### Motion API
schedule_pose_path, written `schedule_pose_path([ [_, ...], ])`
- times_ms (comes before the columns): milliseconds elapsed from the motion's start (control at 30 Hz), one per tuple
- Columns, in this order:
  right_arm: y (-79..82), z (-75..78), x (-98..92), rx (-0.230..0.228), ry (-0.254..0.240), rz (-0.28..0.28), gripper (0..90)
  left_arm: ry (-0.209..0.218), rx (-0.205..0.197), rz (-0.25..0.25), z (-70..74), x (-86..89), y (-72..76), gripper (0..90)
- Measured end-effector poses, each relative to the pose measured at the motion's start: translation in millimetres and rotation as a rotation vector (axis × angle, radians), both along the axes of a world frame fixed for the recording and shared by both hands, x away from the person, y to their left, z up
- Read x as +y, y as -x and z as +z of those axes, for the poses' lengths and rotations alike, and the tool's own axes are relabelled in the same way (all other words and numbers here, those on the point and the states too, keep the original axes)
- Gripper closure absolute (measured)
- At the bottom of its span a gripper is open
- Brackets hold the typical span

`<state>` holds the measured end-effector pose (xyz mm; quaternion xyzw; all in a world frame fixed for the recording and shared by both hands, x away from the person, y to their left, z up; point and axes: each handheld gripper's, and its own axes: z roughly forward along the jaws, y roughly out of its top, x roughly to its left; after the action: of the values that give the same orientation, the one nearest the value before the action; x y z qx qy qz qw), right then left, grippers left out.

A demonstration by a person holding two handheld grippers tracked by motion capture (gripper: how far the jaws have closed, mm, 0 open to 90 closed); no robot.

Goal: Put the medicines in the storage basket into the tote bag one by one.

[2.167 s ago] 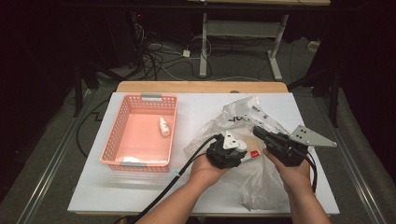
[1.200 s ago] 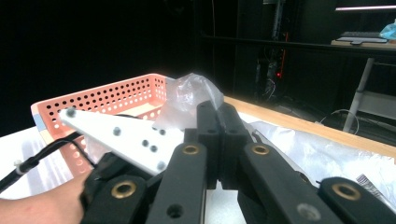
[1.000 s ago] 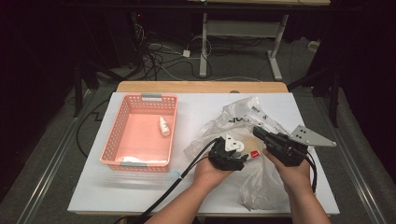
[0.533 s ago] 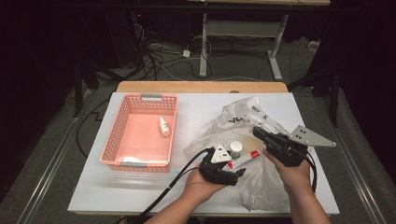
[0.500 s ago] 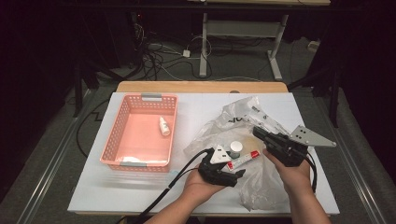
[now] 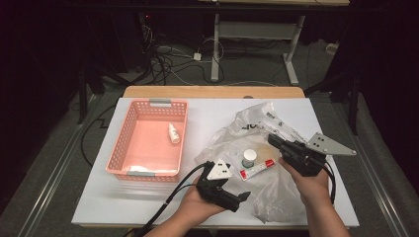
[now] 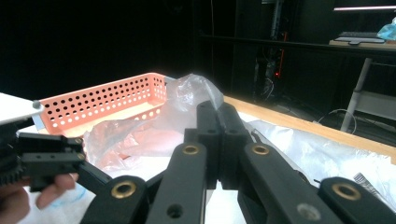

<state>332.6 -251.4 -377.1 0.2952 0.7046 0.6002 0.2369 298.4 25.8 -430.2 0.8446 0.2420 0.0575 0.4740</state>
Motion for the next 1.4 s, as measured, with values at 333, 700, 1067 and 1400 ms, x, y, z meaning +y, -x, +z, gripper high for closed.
schedule_pose_path([
  [333, 0.0, -0.7, 0.5, 0.007, -0.001, -0.003, 90.0, 0.046, 0.025, 0.062, 8.1, 44.9, -1.5, 0.0],
  [700, -0.4, -1.6, 0.6, 0.009, 0.0, 0.0, 90.0, 0.002, -0.002, 0.157, 12.4, 78.4, -10.0, 0.0],
  [1067, 0.1, 0.2, -1.5, 0.001, -0.001, 0.001, 90.0, -0.034, -0.02, 0.28, 18.8, 117.0, -22.4, 0.0],
  [1400, 0.3, 1.4, -2.1, -0.003, -0.004, -0.001, 90.0, -0.045, 0.03, 0.37, 16.4, 149.0, -35.4, 0.0],
])
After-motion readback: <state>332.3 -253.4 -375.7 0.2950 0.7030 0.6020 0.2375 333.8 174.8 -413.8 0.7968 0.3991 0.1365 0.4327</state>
